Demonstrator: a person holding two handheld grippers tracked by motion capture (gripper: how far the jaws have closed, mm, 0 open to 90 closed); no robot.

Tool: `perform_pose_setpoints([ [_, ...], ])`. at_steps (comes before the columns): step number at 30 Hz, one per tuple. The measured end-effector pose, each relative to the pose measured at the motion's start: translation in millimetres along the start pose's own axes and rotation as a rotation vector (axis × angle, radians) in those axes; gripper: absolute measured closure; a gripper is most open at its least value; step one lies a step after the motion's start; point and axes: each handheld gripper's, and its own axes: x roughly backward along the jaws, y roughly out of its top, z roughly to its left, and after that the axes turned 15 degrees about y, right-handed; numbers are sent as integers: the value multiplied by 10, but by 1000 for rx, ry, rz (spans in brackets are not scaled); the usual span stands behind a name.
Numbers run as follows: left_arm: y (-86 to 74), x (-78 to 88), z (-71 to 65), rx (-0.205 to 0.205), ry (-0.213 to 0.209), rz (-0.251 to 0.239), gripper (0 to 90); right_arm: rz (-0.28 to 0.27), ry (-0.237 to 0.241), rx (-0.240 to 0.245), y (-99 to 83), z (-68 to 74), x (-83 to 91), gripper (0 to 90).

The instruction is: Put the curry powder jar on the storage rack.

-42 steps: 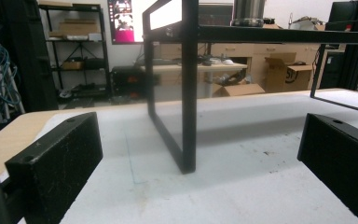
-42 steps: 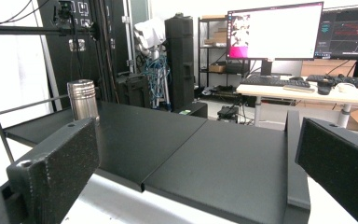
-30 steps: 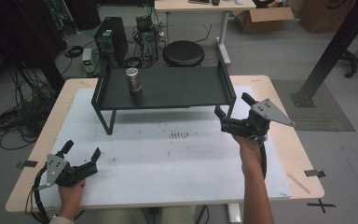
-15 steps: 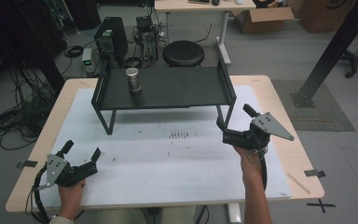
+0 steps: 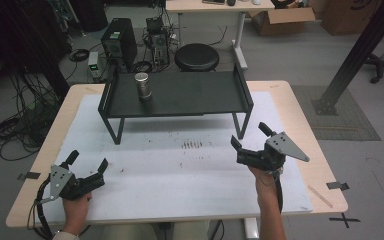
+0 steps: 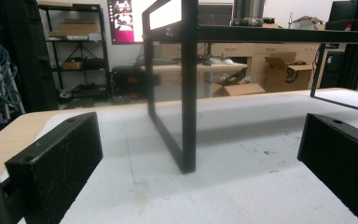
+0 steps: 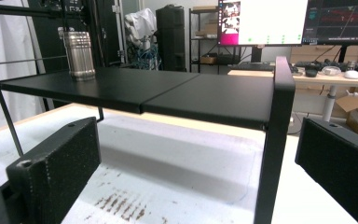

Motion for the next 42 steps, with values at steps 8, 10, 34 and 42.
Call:
perform_pose_setpoints([
  [8,0,-1,0,0,0,1,2,3,-7,-20,-198,15,23,0],
  [10,0,-1,0,1,0,0,2,4,-9,-24,-243,20,31,0],
  [34,0,0,-1,-1,0,0,2,-8,-36,-32,-773,108,76,0],
  [42,0,1,-2,-1,1,-1,2,-8,-38,-7,-832,142,72,0],
])
